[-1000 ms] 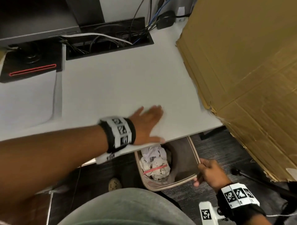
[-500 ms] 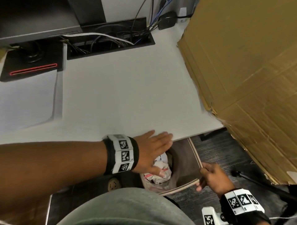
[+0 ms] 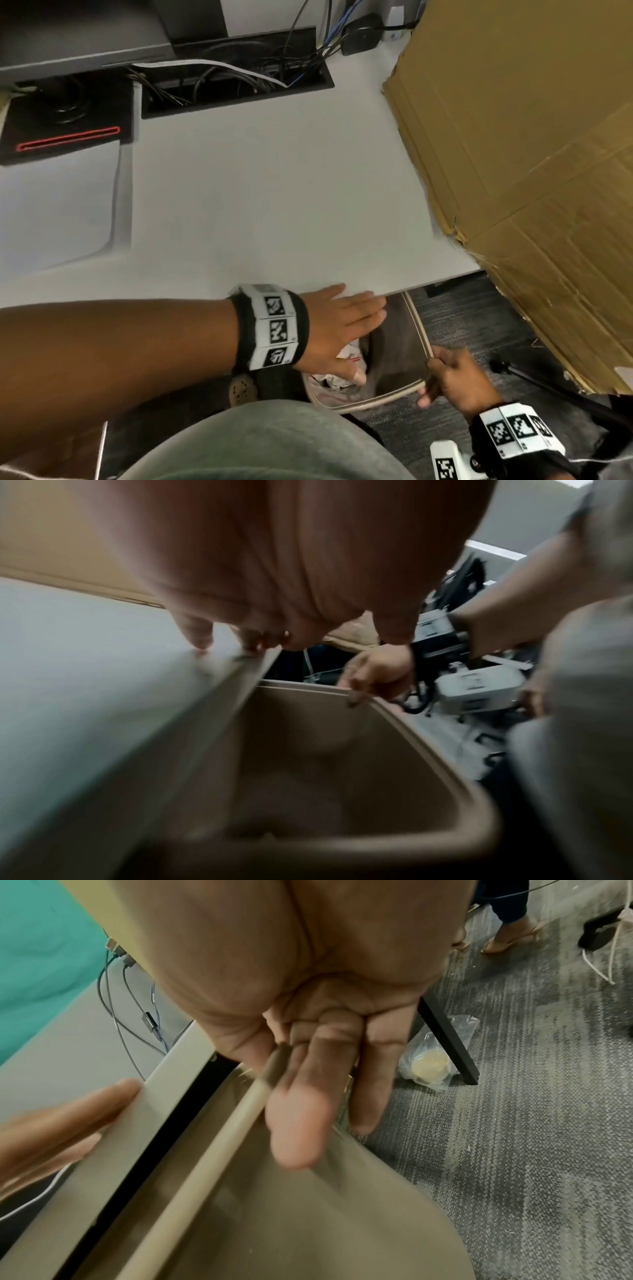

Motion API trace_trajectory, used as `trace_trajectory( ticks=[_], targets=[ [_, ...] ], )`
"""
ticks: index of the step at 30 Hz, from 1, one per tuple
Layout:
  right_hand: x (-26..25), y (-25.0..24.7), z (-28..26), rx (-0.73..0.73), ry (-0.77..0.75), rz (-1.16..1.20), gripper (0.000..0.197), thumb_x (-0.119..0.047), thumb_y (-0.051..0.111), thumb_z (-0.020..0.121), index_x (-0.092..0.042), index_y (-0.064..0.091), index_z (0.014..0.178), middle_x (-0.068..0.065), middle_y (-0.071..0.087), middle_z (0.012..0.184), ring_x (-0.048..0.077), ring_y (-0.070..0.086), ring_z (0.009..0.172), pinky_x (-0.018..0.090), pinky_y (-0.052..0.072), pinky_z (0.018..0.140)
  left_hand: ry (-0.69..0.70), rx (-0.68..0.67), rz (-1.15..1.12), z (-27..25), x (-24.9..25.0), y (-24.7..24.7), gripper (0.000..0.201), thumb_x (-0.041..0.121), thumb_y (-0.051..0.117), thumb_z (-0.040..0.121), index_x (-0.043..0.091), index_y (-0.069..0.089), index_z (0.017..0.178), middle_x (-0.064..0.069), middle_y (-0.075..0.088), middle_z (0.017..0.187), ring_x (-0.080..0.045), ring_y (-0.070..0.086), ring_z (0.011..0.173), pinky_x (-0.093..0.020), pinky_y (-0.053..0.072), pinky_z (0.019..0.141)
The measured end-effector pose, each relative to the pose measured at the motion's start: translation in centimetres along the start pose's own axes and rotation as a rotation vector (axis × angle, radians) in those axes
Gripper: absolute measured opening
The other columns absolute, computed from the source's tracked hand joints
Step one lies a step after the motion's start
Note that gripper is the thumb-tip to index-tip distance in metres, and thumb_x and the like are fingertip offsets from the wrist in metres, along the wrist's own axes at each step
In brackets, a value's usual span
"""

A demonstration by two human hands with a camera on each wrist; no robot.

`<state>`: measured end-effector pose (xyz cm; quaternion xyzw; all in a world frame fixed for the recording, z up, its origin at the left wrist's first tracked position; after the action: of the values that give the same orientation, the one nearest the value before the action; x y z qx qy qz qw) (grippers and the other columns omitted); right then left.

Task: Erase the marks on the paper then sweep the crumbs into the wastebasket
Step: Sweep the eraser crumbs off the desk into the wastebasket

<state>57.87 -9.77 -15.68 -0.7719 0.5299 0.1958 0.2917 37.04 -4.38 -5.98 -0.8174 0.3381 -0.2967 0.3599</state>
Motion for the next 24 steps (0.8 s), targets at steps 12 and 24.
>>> trace_trajectory(
  ticks=[12, 24],
  targets=[
    [0.0, 0.9, -0.1, -0.023, 0.002, 0.024, 0.022, 0.005, 0.039, 0.098, 0.010, 0.060, 0.098, 0.031, 0.065, 0.067, 0.039, 0.063, 0.050, 0.038, 0.057, 0.047, -0.107, 0.052, 0.042, -2.3, -2.2, 2.7, 0.093, 0.072, 0.022, 0.086, 0.016, -0.020, 0.146, -0.002, -0.035, 0.149, -0.016, -0.032, 0.138, -0.043, -0.019, 0.112],
    [-1.0, 0.7, -0.8, -0.001, -0.022, 0.023, 0.025, 0.011, 0.038, 0.095, 0.012, 0.063, 0.093, 0.032, 0.060, 0.058, 0.034, 0.059, 0.041, 0.028, 0.050, 0.038, -0.055, 0.058, 0.032, -3.1, -1.2, 2.6, 0.084, 0.063, 0.027, 0.092, 0.016, -0.016, 0.148, 0.000, -0.030, 0.152, -0.014, -0.027, 0.140, -0.041, -0.016, 0.114]
  ],
)
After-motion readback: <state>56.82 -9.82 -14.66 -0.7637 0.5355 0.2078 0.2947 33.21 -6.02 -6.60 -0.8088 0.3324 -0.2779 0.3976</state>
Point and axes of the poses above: each hand's wrist, its own z-axis towards the middle knuckle, its own y-axis out of the palm, x = y × z, the point moved 6 cm from there along z, towards the middle knuckle
